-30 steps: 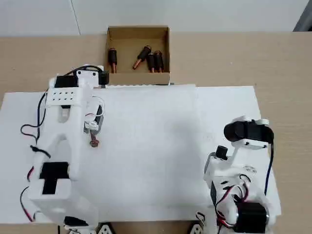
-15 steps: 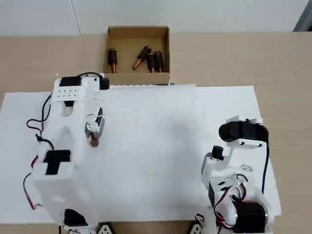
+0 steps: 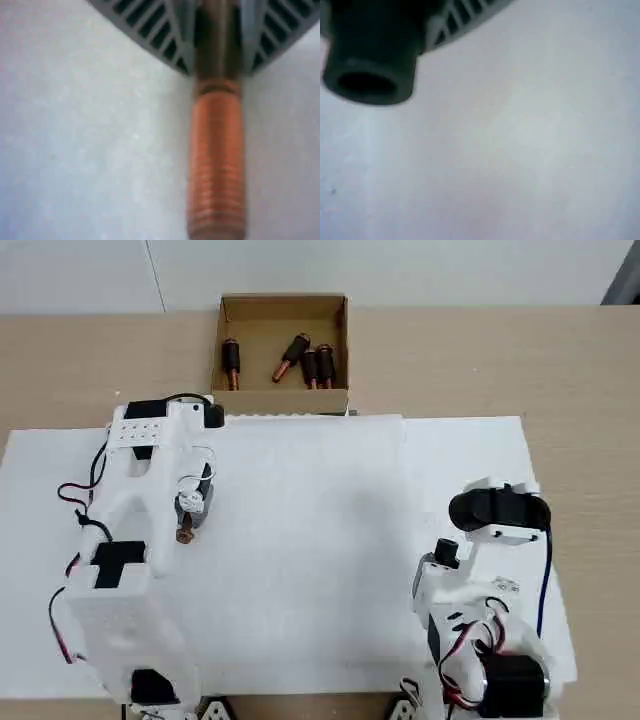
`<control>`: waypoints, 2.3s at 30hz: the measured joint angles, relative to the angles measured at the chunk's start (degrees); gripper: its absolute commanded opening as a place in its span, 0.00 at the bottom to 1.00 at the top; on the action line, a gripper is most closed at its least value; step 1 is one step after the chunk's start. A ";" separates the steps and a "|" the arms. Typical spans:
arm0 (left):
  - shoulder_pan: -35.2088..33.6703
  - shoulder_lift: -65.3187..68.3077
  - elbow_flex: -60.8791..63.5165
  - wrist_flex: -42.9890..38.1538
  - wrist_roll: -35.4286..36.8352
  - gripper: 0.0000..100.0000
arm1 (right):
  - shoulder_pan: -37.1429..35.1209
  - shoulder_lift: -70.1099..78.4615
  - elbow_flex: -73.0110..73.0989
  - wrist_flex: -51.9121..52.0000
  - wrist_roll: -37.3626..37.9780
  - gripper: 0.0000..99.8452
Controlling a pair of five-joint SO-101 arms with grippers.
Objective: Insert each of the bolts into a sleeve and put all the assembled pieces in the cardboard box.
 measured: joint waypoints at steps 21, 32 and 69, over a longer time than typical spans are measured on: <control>1.05 -17.05 0.26 1.76 23.03 0.00 | 0.00 0.00 0.35 -0.09 0.00 0.00; -0.62 -17.05 0.26 1.76 82.73 0.00 | 0.09 0.00 1.41 -1.67 0.00 0.00; -2.81 -17.05 0.26 1.49 68.40 0.20 | 0.09 0.00 1.41 -1.67 0.00 0.00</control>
